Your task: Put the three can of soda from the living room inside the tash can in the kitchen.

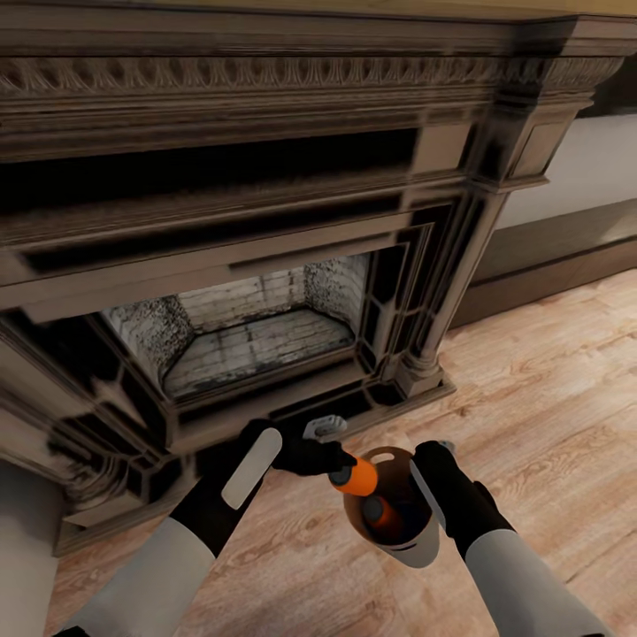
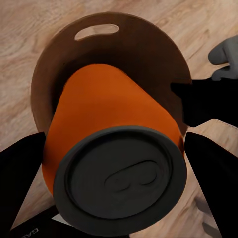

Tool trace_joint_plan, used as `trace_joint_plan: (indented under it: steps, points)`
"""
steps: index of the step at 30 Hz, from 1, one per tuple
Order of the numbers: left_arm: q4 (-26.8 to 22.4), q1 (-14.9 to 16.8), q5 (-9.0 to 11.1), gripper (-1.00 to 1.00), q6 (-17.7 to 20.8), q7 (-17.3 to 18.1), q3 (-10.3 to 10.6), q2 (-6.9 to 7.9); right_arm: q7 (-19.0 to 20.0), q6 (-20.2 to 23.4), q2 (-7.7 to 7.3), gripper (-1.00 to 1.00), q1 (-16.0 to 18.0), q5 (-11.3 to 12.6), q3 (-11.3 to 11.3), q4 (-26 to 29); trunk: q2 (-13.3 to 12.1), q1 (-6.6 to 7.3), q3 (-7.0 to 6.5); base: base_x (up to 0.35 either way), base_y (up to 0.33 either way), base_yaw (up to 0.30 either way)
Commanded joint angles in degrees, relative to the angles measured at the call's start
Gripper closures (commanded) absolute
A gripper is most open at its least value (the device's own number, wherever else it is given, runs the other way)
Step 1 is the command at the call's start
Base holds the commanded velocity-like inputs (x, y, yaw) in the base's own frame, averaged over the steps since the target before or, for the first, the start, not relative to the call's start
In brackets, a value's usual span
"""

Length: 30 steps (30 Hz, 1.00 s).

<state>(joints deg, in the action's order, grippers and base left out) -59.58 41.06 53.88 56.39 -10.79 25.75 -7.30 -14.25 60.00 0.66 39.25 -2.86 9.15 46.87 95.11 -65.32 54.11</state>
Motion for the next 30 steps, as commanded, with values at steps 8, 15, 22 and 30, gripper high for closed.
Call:
trace_joint_plan:
  steps: [8, 15, 22, 30]
  points:
    - [1.4, 0.0, 0.0, 1.00, -2.9, 2.1, 2.1, 0.08, 0.3, 0.0, 1.68, 1.00, 0.1, 0.1, 0.0, 0.1, 0.0, 0.00, 0.00, 0.000, 0.000, 0.000]
    - [2.5, 0.0, 0.0, 1.00, -5.7, 2.9, 4.2, 0.04, 0.3, 0.0, 4.02, 1.00, 0.1, 0.1, 0.1, 0.2, 0.0, 0.00, 0.00, 0.000, 0.000, 0.000]
    - [4.1, 0.0, 0.0, 1.00, -8.4, 2.9, 4.6, 0.11, 0.4, 0.0, 5.27, 1.00, 0.1, 0.2, 1.3, 0.3, 0.0, 0.00, 0.00, 0.000, 0.000, 0.000]
    - [8.4, 0.0, -0.1, 1.00, -10.9, 3.0, 4.7, 0.22, 0.4, 0.0, 5.62, 1.00, 0.1, 0.2, 1.8, 0.5, 0.0, 0.00, 0.00, 0.000, 0.000, 0.000]
